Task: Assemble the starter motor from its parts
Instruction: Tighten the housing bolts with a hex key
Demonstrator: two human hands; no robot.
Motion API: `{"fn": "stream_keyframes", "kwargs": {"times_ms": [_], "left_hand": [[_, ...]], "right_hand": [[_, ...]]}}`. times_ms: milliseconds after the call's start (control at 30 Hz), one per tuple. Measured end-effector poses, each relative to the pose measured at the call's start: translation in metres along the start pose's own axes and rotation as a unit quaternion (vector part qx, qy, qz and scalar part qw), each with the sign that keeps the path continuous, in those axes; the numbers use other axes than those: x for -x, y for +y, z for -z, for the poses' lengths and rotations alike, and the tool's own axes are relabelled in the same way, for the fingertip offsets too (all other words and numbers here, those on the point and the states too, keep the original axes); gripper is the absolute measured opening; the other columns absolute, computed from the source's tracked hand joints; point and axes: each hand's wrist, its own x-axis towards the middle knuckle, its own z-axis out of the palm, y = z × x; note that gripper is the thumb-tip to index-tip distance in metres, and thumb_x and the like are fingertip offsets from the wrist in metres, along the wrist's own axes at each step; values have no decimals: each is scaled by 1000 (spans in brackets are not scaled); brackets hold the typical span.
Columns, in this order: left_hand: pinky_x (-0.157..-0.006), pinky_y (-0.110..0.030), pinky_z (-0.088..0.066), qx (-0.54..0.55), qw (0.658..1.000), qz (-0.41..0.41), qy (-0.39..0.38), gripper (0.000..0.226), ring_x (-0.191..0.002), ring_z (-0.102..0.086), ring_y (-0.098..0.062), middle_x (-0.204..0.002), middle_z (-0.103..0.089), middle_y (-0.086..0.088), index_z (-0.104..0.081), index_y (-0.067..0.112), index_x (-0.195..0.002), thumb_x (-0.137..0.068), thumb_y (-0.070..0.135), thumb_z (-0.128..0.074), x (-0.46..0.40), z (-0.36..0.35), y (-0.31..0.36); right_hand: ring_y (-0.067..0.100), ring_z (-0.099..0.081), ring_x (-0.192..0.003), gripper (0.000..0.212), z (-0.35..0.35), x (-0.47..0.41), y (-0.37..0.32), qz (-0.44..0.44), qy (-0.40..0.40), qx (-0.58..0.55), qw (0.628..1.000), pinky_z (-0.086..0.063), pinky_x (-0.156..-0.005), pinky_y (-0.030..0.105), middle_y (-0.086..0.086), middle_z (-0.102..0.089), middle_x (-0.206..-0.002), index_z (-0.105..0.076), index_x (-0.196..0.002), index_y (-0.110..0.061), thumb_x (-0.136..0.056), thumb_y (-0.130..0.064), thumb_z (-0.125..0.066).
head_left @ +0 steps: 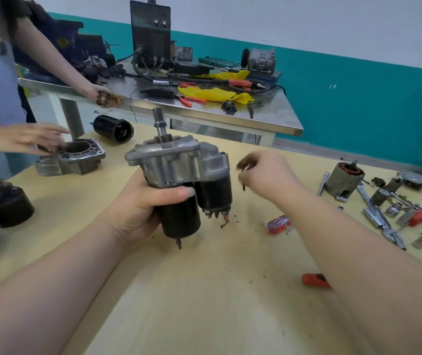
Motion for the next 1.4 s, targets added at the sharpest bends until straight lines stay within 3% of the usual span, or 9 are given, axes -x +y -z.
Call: {"fn": "stream_keyframes", "kwargs": {"times_ms": [100,167,333,433,600,767,1000,1233,1400], "left_hand": [[-95,-38,-60,-33,999,3,-2,62,-123,-70,-34,-131,-75,-16,-70,10,-135,-75,10,-87,3,-15,-3],[-93,-37,-60,-47,999,-1,-10,64,-122,-71,-33,-130,-75,-16,-69,9,-135,-74,8,-89,4,-23,-4],[-105,-45,-56,-87,995,-15,-39,72,-132,-66,-35,-139,-72,-13,-66,13,-139,-73,8,-93,6,-37,-3],[-104,-40,-57,-91,994,-24,-59,66,-129,-69,-32,-134,-74,-10,-69,19,-135,-75,14,-97,8,-42,-1],[-105,-39,-57,-92,993,-24,-73,64,-130,-68,-31,-135,-74,-9,-69,21,-134,-76,12,-95,10,-41,1],[-104,-37,-56,-92,992,-28,-80,60,-128,-68,-33,-132,-75,-10,-70,19,-132,-77,4,-91,10,-39,0],[-103,-33,-56,-102,990,-34,-92,56,-127,-69,-29,-130,-76,-7,-72,22,-129,-79,7,-90,10,-37,0],[-102,-32,-56,-119,987,-30,-99,54,-124,-71,-26,-128,-77,-6,-72,17,-128,-79,7,-90,13,-36,-1],[-103,-33,-56,-119,988,-29,-99,53,-126,-70,-26,-129,-76,-6,-73,23,-127,-79,8,-90,13,-37,0]], "right_hand": [[4,-69,-87,21,49,39,-20,140,180,-269,936,-53,-71,18,-9,-74,-92,-75,-100,-30,-90,-12,-76],[4,-71,-90,21,65,70,-37,249,190,-341,887,-55,-75,16,-10,-76,-93,-75,-103,-28,-90,-12,-78],[13,-64,-63,25,59,110,-56,330,120,-269,897,-54,-53,32,-8,-73,-93,-71,-105,-24,-88,-8,-80],[-3,-58,-57,24,50,111,-52,356,118,-201,905,-41,-55,7,-25,-62,-73,-69,-100,-26,-89,-7,-79],[-2,-59,-55,18,41,107,-48,366,111,-194,903,-40,-62,3,-26,-51,-54,-70,-101,-20,-92,-6,-76],[-15,-59,-67,15,42,106,-49,412,108,-148,893,-41,-66,0,-39,-49,-63,-74,-103,-7,-90,-1,-76],[13,-52,-50,16,37,107,-48,383,90,-184,901,-41,-59,8,-24,-50,-59,-70,-104,-18,-92,-10,-77],[10,-55,-51,15,42,107,-38,382,64,-197,901,-43,-59,8,-20,-57,-62,-72,-101,-13,-90,-6,-79],[-16,-53,-73,7,42,110,-36,448,85,-98,885,-43,-74,8,-3,-68,-93,-75,-94,-4,-88,0,-79]]}}
